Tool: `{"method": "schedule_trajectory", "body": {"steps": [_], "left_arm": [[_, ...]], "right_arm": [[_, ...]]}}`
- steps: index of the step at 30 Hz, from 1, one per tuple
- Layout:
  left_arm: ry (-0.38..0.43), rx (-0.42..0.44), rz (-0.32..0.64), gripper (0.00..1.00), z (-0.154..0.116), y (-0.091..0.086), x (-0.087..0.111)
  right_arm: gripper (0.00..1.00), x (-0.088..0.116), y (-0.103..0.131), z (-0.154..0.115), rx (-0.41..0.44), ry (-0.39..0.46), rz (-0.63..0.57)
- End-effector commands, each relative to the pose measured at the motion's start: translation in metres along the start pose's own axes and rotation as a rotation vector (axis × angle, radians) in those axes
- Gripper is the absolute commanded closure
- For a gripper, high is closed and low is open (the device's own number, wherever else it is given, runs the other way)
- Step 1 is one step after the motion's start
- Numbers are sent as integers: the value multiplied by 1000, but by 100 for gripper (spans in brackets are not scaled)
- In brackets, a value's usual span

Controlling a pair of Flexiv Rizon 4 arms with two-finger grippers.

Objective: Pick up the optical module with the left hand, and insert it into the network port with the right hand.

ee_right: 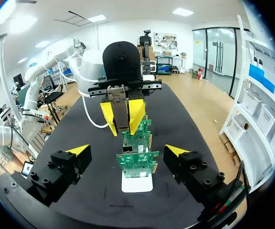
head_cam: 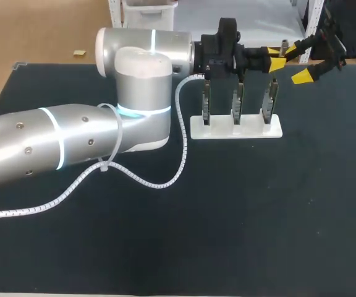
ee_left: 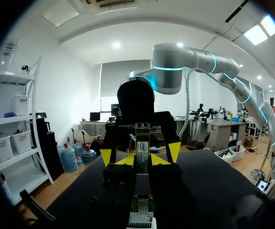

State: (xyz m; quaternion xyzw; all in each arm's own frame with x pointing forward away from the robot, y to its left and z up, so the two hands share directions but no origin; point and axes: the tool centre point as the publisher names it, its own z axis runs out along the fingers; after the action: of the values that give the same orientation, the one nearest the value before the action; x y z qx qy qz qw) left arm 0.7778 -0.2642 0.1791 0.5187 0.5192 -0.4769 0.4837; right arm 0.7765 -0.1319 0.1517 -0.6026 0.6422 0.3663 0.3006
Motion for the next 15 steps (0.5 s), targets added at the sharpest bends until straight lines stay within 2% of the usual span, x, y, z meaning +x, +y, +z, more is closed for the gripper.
{"method": "schedule_trajectory", "body": {"steps": [1, 15], "left_arm": [[1, -6, -2, 100, 0, -2, 1], [13, -7, -21, 100, -1, -2, 5]], "right_arm": [[0, 0, 2, 0, 5, 1, 0], [0, 0, 2, 0, 5, 1, 0]]}}
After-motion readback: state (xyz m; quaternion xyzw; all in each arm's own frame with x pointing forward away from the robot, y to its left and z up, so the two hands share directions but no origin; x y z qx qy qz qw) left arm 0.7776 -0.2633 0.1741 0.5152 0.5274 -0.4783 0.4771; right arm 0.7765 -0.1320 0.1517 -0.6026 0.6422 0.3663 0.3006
